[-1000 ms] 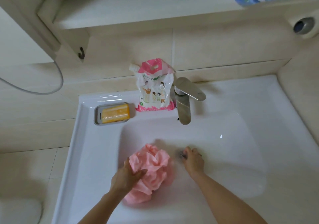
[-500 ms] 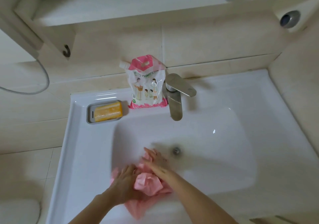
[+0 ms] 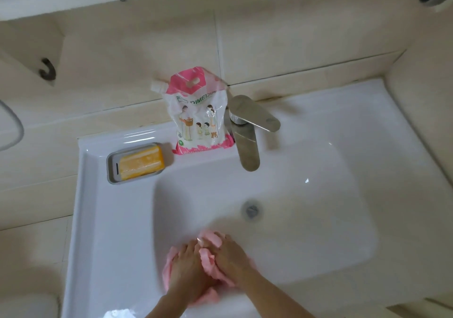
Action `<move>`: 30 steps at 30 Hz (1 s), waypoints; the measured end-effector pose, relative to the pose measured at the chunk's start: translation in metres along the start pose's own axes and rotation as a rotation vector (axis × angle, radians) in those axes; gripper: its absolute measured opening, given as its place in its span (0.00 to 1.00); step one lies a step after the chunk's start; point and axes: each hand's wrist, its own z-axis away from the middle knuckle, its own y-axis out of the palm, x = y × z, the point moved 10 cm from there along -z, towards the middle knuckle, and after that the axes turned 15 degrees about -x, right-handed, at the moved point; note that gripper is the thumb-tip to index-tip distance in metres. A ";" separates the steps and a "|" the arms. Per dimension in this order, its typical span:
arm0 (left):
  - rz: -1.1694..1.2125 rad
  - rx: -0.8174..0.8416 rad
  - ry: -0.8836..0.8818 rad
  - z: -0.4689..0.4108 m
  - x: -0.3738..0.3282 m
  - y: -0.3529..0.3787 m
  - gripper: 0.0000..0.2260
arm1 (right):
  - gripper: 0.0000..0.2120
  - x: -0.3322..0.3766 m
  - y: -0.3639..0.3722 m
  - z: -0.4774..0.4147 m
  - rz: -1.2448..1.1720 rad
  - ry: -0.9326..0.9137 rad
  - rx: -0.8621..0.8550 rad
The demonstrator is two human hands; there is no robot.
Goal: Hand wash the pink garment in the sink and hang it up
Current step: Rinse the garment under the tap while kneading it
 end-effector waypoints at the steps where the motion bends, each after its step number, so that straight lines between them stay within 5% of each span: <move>1: -0.011 0.023 0.028 -0.001 -0.002 0.006 0.35 | 0.25 -0.002 0.000 -0.001 0.026 -0.007 -0.026; 12: 0.005 0.096 -0.026 -0.016 0.002 0.024 0.32 | 0.13 -0.011 -0.005 -0.027 0.219 0.040 -0.168; 19: -0.013 0.016 0.186 -0.027 -0.020 0.006 0.36 | 0.07 -0.021 -0.011 -0.028 0.213 0.170 -0.212; 22: -0.025 0.019 0.216 -0.031 -0.022 0.001 0.24 | 0.13 -0.024 -0.014 -0.031 0.240 0.189 -0.227; 27: 0.034 0.099 0.181 -0.020 -0.017 0.023 0.26 | 0.12 -0.021 -0.014 -0.026 0.210 0.171 -0.247; 30: 0.118 -0.001 0.056 -0.018 -0.009 0.007 0.22 | 0.14 -0.022 -0.023 -0.017 0.098 0.222 -0.216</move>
